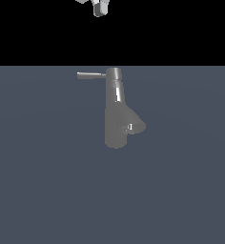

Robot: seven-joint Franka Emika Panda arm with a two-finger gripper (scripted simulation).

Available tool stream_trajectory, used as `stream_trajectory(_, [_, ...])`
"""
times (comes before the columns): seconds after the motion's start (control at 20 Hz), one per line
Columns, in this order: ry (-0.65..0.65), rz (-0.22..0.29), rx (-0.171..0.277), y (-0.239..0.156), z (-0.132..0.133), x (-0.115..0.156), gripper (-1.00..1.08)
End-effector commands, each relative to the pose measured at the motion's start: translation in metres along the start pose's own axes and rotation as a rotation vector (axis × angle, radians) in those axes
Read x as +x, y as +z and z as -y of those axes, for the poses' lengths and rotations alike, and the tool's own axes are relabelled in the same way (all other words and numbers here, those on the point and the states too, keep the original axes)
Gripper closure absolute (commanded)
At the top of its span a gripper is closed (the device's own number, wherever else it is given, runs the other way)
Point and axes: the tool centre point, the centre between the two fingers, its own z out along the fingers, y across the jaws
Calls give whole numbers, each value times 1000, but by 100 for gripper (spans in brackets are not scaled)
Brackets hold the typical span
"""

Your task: Turn on the faucet by rotating a designated handle.

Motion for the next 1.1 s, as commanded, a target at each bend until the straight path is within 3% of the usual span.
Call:
stream_trajectory(0.0, [63,-4,-5,11,14,9,108])
stream_trajectory(1.05, [534,-108,-49,118,119,62,108])
